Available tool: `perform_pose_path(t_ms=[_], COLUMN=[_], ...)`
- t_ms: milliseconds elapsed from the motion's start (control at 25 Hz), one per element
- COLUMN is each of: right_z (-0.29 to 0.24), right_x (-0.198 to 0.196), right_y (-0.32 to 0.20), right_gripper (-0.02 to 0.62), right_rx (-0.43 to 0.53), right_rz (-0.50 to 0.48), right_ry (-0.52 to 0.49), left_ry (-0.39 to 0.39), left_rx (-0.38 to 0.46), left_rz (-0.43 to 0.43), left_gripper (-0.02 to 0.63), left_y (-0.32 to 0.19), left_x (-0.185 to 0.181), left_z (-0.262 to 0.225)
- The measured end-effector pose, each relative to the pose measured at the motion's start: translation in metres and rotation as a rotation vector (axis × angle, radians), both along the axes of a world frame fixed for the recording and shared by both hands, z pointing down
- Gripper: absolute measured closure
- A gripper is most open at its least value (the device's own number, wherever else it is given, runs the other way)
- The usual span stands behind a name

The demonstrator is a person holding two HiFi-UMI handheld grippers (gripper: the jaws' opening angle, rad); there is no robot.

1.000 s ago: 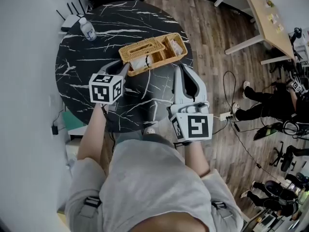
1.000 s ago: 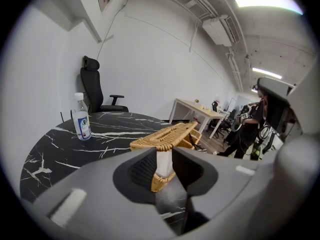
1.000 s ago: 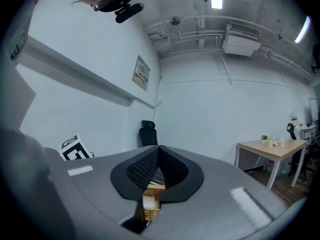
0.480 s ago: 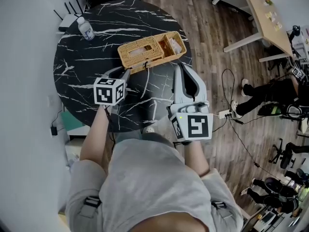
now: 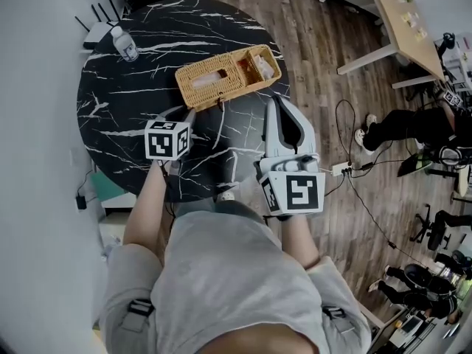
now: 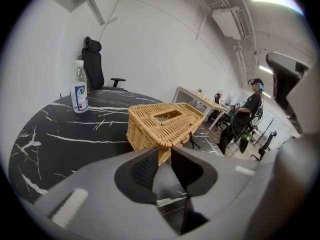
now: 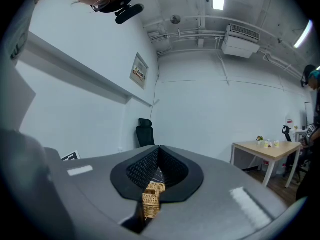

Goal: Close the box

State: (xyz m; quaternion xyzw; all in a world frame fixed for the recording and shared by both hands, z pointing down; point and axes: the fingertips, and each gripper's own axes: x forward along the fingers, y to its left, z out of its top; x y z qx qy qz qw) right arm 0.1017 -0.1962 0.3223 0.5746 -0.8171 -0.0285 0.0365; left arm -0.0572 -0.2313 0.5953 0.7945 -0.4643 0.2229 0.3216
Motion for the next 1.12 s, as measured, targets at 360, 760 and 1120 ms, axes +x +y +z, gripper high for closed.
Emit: perform_pose_path(t_ms=[360, 760, 1120], right_z=[0.001, -0.004, -0.011], right_x=[0.002, 0.002, -0.002], right_y=[0.003, 0.013, 0.022], right_gripper=[0.591, 0.591, 0.591], right_rx=[-0.001, 0.011, 0.034], right_rz=[0.01, -0.012, -0.058], right_ry=[0.01, -0.004, -0.02], left_ry=[-0.011, -0.029, 0.005], left_rx=[-0.004, 0.138, 0.288], left_rz=[0.003, -0.047, -0.127], left_gripper=[0.46, 0.497, 0.548], left_y=[-0.001, 0.011, 0.027], left_x=[0.0, -0.008, -0.025], left_z=[0.007, -0.039, -0.106])
